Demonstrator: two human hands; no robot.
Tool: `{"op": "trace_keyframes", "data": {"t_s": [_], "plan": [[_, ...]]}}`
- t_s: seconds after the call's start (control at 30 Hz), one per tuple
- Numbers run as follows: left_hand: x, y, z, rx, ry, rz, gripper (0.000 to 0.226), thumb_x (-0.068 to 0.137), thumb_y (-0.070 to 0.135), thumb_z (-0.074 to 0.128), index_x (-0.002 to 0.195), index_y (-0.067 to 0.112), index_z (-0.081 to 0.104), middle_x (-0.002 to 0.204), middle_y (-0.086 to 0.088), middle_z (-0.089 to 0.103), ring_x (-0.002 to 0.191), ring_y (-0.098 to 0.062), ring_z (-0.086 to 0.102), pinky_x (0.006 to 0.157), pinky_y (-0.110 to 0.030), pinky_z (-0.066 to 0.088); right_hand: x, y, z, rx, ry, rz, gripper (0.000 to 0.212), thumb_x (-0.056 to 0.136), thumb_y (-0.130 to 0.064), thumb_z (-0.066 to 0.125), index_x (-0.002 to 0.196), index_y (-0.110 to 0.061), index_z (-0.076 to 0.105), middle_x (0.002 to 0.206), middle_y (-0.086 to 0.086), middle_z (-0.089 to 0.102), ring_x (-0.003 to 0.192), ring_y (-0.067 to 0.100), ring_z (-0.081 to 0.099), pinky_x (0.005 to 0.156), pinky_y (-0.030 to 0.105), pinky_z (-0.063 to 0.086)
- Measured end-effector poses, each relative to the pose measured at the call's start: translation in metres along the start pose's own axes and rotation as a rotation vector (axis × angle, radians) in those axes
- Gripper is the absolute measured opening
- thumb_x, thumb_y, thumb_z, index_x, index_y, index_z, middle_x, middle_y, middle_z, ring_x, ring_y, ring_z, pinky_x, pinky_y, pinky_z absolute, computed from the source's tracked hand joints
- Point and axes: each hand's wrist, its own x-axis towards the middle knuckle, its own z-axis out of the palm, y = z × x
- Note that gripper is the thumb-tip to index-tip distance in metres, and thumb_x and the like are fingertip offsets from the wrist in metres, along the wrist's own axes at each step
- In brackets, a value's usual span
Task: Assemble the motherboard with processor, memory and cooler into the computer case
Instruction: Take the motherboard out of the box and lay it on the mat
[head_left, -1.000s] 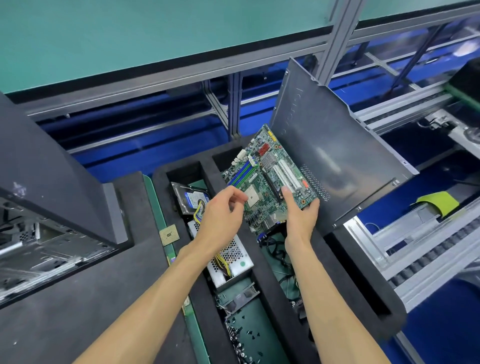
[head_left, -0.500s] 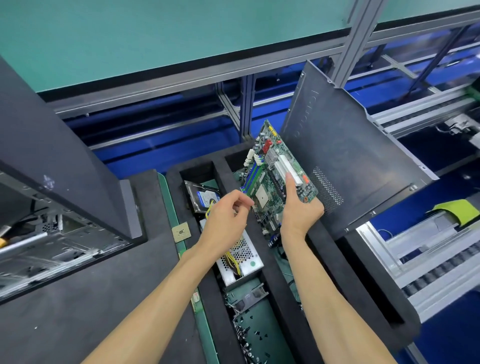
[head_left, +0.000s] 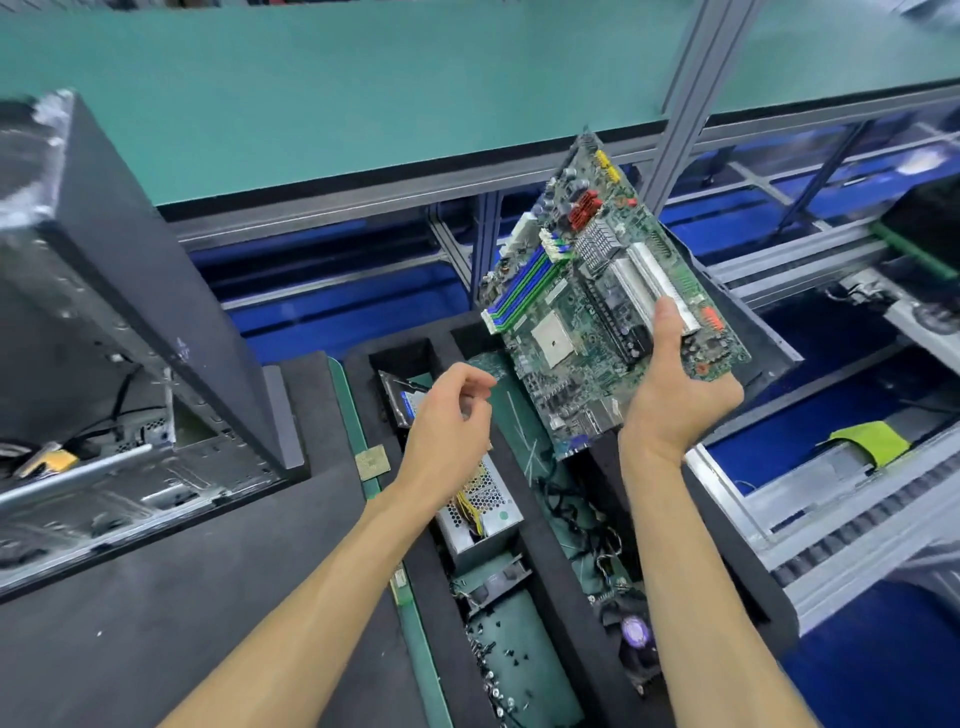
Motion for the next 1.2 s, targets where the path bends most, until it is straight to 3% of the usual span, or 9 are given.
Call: {"op": "trace_keyframes", "data": {"t_s": [0.33,0.4,0.47,0.53,0.6,0.63,0.77,1.13,1.2], "plan": [[-0.034,0.028,-0.049,0.165,0.365,0.148,0.040,0.094,0.028,0.059,0.132,0.019,0.047,0.124,0.003,0.046,0.116,-0.013,0.041,0.100,-0.032,0.029,-0.024,-0.072,-0.044,0.002,-0.223,-0.031,0.054,0.080,-0.039,0.084,0.068,-0.004,0.045,0.061,-0.015,0.039,0.046,0.003,0.036,0.050,0.023,0.028],[-0.040,0.028,-0.059,0.181,0.395,0.120,0.051,0.096,0.036,0.056,0.141,0.018,0.040,0.138,0.000,0.042,0.128,-0.015,0.036,0.105,-0.032,0.022,-0.032,-0.075,-0.052,-0.037,-0.281,0.038,0.071,0.078,-0.048,0.083,0.101,0.014,0.055,0.114,-0.010,0.038,0.077,0.022,0.055,0.066,0.036,0.039],[-0.048,0.027,-0.068,0.196,0.400,0.102,0.058,0.098,0.043,0.052,0.146,0.016,0.033,0.146,-0.002,0.038,0.135,-0.016,0.032,0.110,-0.038,0.020,-0.047,-0.084,-0.059,-0.122,-0.344,0.141,0.103,0.076,-0.054,0.082,0.119,0.026,0.035,0.122,0.027,0.045,0.103,0.017,0.044,0.089,0.048,0.046],[-0.057,0.024,-0.077,0.209,0.407,0.071,0.059,0.099,0.048,0.047,0.147,0.017,0.032,0.147,-0.002,0.039,0.136,-0.018,0.032,0.113,-0.041,0.020,-0.058,-0.085,-0.065,-0.178,-0.391,0.152,0.094,0.076,-0.052,0.083,0.104,0.020,0.029,0.115,0.021,0.045,0.098,-0.005,0.041,0.087,0.046,0.048],[-0.067,0.019,-0.085,0.201,0.394,0.033,0.054,0.099,0.051,0.045,0.143,0.019,0.036,0.140,0.000,0.046,0.129,-0.019,0.041,0.111,-0.042,0.026,-0.063,-0.081,-0.067,-0.217,-0.468,0.177,0.086,0.073,-0.053,0.084,0.101,0.011,0.033,0.114,-0.002,0.043,0.098,-0.012,0.032,0.070,0.026,0.050],[-0.072,0.016,-0.090,0.172,0.380,0.013,0.051,0.099,0.052,0.045,0.138,0.021,0.039,0.132,0.002,0.052,0.120,-0.019,0.049,0.108,-0.043,0.033,-0.067,-0.082,-0.068,-0.234,-0.526,0.216,0.093,0.068,-0.061,0.083,0.105,0.013,0.041,0.106,-0.007,0.068,0.098,-0.018,0.062,0.078,0.020,0.049],[-0.096,0.003,-0.112,0.096,0.382,-0.067,0.045,0.094,0.057,0.051,0.124,0.026,0.038,0.114,0.006,0.058,0.096,-0.016,0.057,0.085,-0.043,0.048,-0.085,-0.074,-0.065,-0.308,-0.634,0.335,0.149,0.042,-0.085,0.073,0.159,-0.010,0.017,0.155,-0.002,0.031,0.140,0.017,0.032,0.103,0.044,0.031],[-0.180,-0.040,-0.153,0.207,0.556,-0.285,0.049,0.091,0.061,0.053,0.124,0.027,0.038,0.101,0.009,0.058,0.084,-0.013,0.057,0.068,-0.033,0.038,-0.155,-0.053,-0.065,-0.335,-0.903,0.489,0.100,0.061,-0.072,0.079,0.136,-0.014,0.048,0.115,-0.016,0.053,0.104,0.014,0.051,0.096,0.043,0.031],[-0.201,-0.047,-0.160,0.208,0.592,-0.343,0.045,0.090,0.062,0.053,0.119,0.030,0.037,0.097,0.011,0.059,0.082,-0.014,0.059,0.066,-0.034,0.041,-0.168,-0.049,-0.065,-0.354,-0.973,0.502,0.108,0.060,-0.073,0.079,0.142,-0.012,0.046,0.141,-0.003,0.050,0.122,0.019,0.050,0.098,0.044,0.032]]}}
